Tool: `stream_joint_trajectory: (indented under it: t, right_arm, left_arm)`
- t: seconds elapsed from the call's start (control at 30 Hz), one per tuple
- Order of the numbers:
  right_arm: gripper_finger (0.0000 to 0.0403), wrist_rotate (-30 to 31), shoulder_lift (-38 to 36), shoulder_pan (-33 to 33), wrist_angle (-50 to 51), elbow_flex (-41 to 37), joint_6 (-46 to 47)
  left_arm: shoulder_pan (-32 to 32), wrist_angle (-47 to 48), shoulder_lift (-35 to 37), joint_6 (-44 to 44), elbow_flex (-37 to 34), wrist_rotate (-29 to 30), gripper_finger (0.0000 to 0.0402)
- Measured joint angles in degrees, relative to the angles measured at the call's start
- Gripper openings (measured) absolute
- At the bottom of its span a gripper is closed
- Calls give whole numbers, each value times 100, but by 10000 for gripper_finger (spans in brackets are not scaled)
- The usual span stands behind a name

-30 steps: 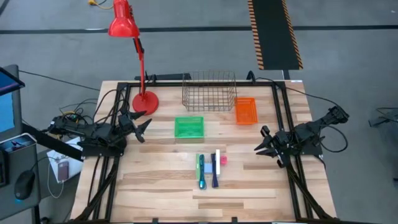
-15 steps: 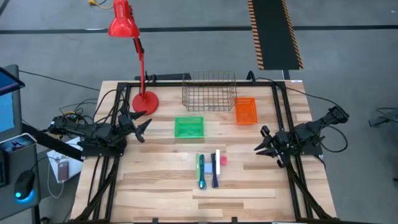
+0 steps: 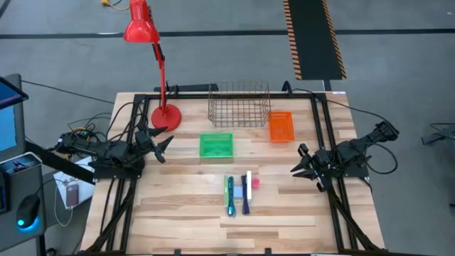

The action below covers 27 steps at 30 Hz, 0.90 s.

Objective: Pick and place items into bin

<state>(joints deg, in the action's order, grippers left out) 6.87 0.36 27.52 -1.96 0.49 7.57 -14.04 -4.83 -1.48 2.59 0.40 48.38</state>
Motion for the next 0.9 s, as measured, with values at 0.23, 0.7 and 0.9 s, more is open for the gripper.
stream_joint_trajectory:
  t: [0.23, 0.7, 0.9]
  right_arm:
    - [71, 0, 0, -1, -2, 1, -1]
    - [71, 0, 0, -1, -2, 0, -2]
    - [71, 122, 0, -45, -43, 0, -689]
  left_arm:
    - [0, -1, -1, 0, 0, 1, 217]
    - [0, -1, 0, 0, -2, 0, 217]
    - [0, -1, -1, 0, -2, 2, 217]
